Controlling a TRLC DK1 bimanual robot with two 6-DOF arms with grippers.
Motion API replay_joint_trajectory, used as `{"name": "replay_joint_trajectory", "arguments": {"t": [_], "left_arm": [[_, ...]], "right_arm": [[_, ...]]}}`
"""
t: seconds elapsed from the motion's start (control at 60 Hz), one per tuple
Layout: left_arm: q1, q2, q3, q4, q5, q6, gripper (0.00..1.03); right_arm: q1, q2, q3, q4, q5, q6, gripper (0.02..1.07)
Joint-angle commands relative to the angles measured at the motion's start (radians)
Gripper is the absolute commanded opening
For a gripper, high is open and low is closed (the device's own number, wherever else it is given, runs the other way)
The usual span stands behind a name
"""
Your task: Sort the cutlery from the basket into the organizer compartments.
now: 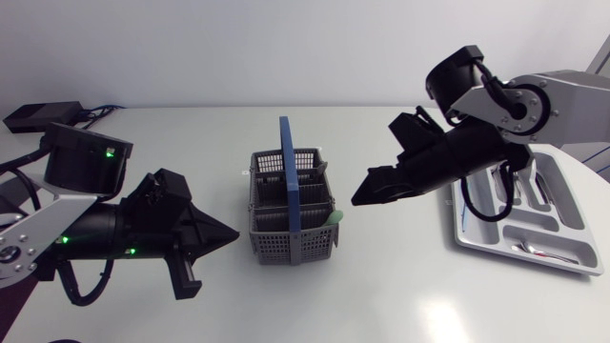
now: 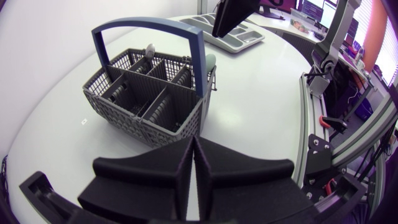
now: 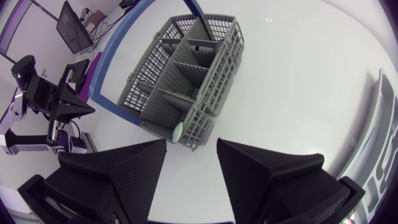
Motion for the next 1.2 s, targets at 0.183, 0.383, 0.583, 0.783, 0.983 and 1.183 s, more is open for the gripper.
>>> {"name": "replay_joint_trajectory", "arguments": {"t": [0.183, 0.383, 0.583, 0.783, 0.983, 1.183], "left_arm": [[0.004, -0.004, -0.036, 0.015, 0.002, 0.016, 0.05], [0.001, -0.001, -0.033, 0.022, 0.0, 0.013, 0.05], [0.001, 0.002, -0.034, 0.024, 0.0, 0.013, 0.05], [-0.002, 0.002, -0.034, 0.024, 0.0, 0.013, 0.05], [-0.004, 0.002, -0.034, 0.024, -0.001, 0.013, 0.05], [-0.004, 0.002, -0.033, 0.024, -0.001, 0.013, 0.05]], "right_arm": [[0.053, 0.089, -0.011, 0.009, -0.033, 0.055, 0.44], [0.07, 0.118, 0.012, 0.003, -0.041, 0.069, 0.38], [0.085, 0.141, 0.026, 0.004, -0.05, 0.077, 0.38], [0.098, 0.161, 0.046, 0.017, -0.047, 0.086, 0.38], [0.105, 0.182, 0.057, 0.033, -0.038, 0.095, 0.36], [0.108, 0.193, 0.066, 0.058, -0.015, 0.101, 0.28]]}}
